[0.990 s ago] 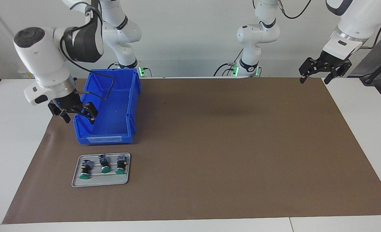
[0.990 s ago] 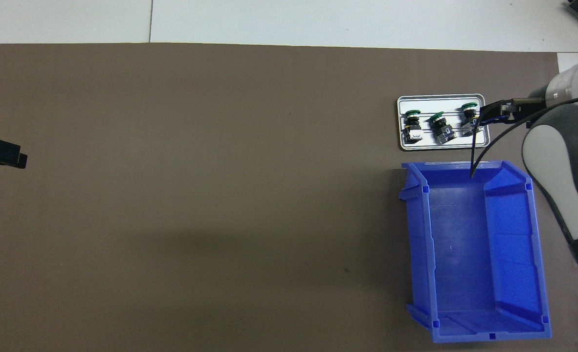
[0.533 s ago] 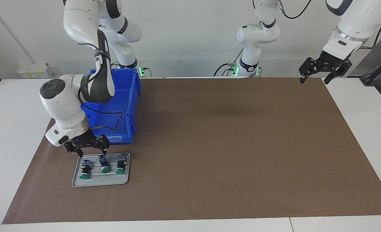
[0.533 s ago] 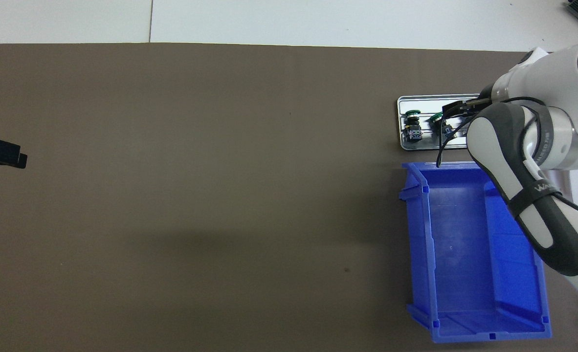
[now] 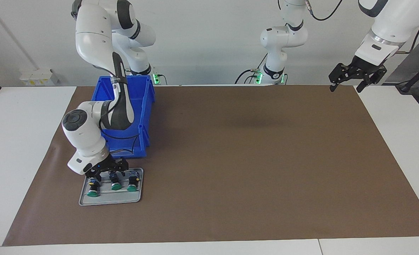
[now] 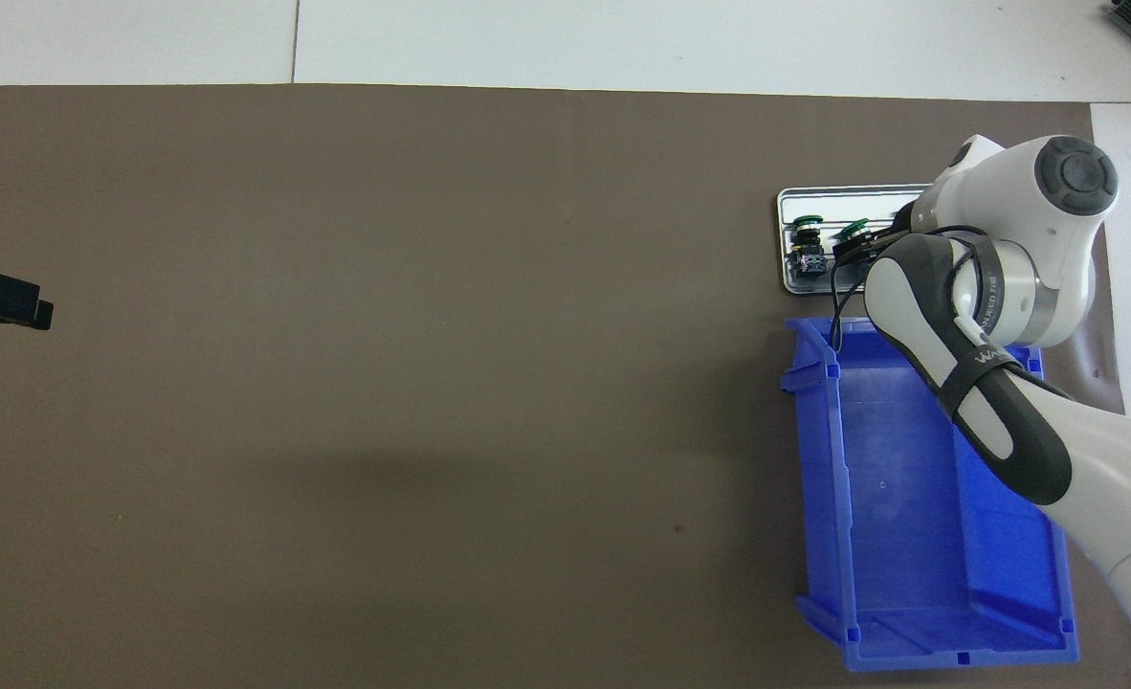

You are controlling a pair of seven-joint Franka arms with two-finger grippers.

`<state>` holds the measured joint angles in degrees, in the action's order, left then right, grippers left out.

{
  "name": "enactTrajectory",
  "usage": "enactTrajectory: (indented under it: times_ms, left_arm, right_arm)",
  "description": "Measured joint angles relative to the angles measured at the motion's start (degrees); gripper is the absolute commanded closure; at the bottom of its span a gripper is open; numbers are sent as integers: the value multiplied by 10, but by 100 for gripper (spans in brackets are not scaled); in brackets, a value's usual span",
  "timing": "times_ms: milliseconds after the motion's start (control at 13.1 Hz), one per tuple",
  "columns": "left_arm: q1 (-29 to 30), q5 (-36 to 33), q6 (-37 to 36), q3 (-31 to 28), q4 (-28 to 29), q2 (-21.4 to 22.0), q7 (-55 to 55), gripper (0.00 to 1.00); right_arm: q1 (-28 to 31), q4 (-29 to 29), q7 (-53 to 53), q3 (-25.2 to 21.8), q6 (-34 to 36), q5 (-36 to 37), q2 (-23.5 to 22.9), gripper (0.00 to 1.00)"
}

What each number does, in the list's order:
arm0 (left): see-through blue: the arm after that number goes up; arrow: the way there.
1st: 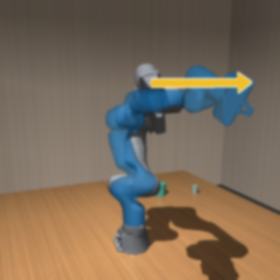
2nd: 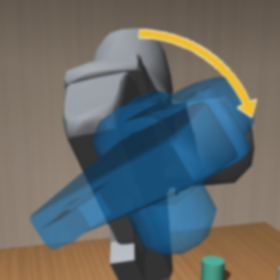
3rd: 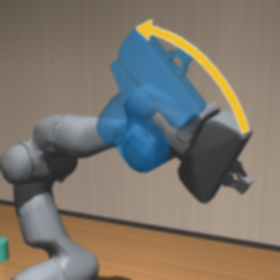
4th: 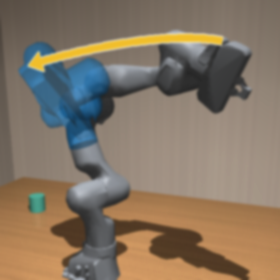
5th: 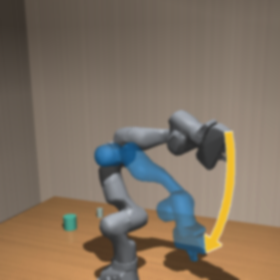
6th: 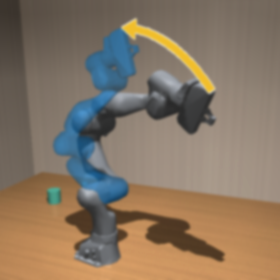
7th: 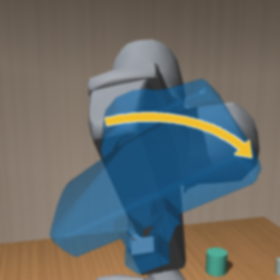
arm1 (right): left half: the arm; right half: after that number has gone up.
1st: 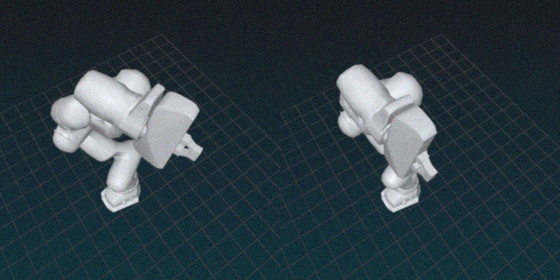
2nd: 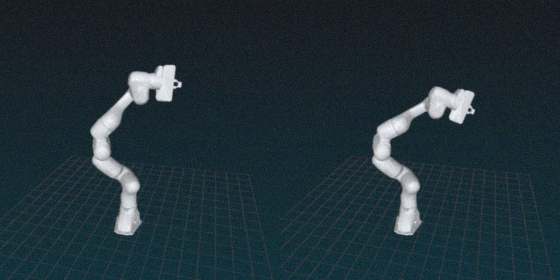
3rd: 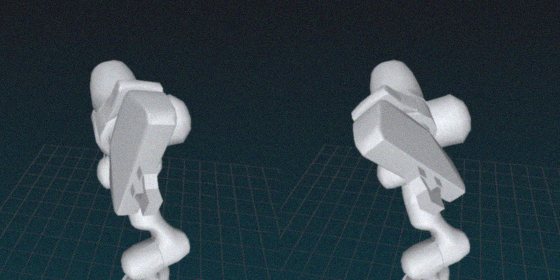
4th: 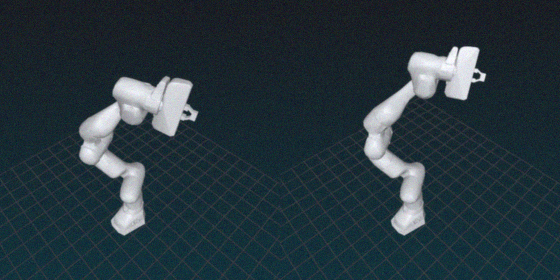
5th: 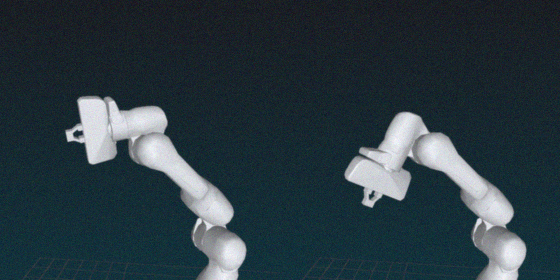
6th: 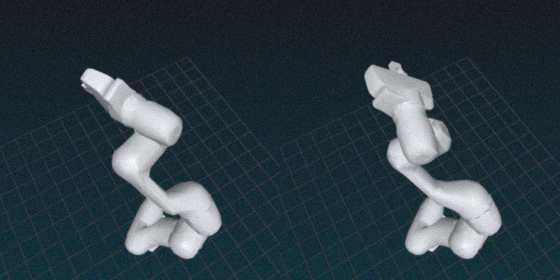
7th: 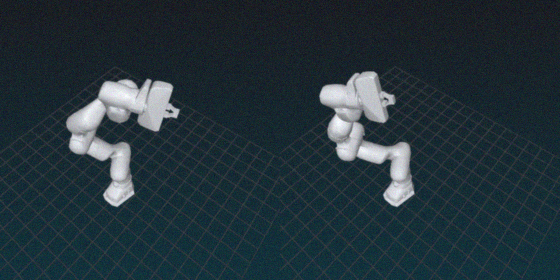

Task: Place and press button with both arms
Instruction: 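Grasp the green button with the right gripper and lift it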

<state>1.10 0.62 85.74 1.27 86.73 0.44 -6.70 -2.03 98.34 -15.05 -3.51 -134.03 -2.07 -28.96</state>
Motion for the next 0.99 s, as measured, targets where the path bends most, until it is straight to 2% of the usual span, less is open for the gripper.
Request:
enactTrajectory:
  times_ms: [229,381,457,533,610,838,990]
  left_arm:
    - [0,0,0,0,0,0,0,0]
    - [0,0,0,0,0,0,0,0]
    - [0,0,0,0,0,0,0,0]
    - [0,0,0,0,0,0,0,0]
    - [0,0,0,0,0,0,0,0]
    - [0,0,0,0,0,0,0,0]
    - [0,0,0,0,0,0,0,0]
  right_arm:
    - [-1,3,-3,0,-3,0,-3,12]
    - [-1,6,-3,0,-6,0,-4,22]
    - [-1,7,-3,0,-10,0,-4,36]
    - [-1,8,-3,0,-12,0,-4,96]
    - [-1,8,-3,0,-12,0,-4,100]
    - [3,4,-1,-1,-10,-1,-4,100]
    - [7,-17,12,-2,16,-5,-2,100]
